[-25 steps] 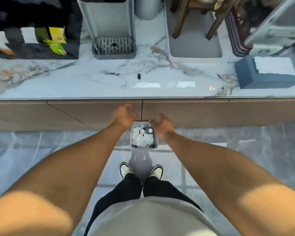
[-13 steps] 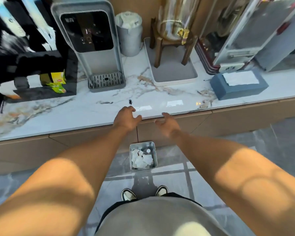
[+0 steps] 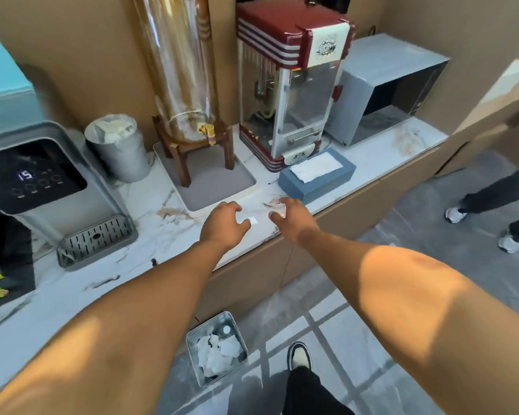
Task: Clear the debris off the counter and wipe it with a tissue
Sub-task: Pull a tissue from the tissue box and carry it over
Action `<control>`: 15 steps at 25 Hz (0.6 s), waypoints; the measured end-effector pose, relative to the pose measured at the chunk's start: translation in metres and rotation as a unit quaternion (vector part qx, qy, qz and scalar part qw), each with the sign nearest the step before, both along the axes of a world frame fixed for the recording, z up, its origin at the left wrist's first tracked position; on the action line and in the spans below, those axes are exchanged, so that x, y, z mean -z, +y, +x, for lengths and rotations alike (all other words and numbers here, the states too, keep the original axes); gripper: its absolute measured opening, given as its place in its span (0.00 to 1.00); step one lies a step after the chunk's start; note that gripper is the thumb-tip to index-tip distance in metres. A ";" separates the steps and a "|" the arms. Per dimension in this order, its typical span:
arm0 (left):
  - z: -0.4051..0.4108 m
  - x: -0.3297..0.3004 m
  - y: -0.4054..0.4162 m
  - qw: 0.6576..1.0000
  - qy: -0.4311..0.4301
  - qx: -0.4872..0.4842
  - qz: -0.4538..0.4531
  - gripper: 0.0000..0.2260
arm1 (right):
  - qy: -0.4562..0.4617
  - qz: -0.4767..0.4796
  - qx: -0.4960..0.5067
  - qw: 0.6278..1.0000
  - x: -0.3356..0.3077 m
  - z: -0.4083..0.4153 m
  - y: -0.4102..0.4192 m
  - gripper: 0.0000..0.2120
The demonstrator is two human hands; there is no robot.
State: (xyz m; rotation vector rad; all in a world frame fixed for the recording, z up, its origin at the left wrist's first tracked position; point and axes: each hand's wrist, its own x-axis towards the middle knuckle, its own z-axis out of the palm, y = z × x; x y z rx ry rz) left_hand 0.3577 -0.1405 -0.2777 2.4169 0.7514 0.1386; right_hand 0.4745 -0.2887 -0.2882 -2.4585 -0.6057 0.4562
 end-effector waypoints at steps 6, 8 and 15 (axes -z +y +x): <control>0.126 -0.005 -0.030 1.000 0.001 0.015 0.027 0.18 | -0.028 0.008 0.017 0.999 0.000 0.128 -0.041 0.22; 0.164 -0.001 -0.039 1.000 0.007 0.011 0.023 0.16 | -0.034 -0.003 0.011 0.999 0.003 0.172 -0.052 0.21; 0.266 0.022 -0.050 0.998 0.041 0.027 0.032 0.11 | -0.067 -0.053 -0.002 0.996 0.021 0.302 -0.059 0.17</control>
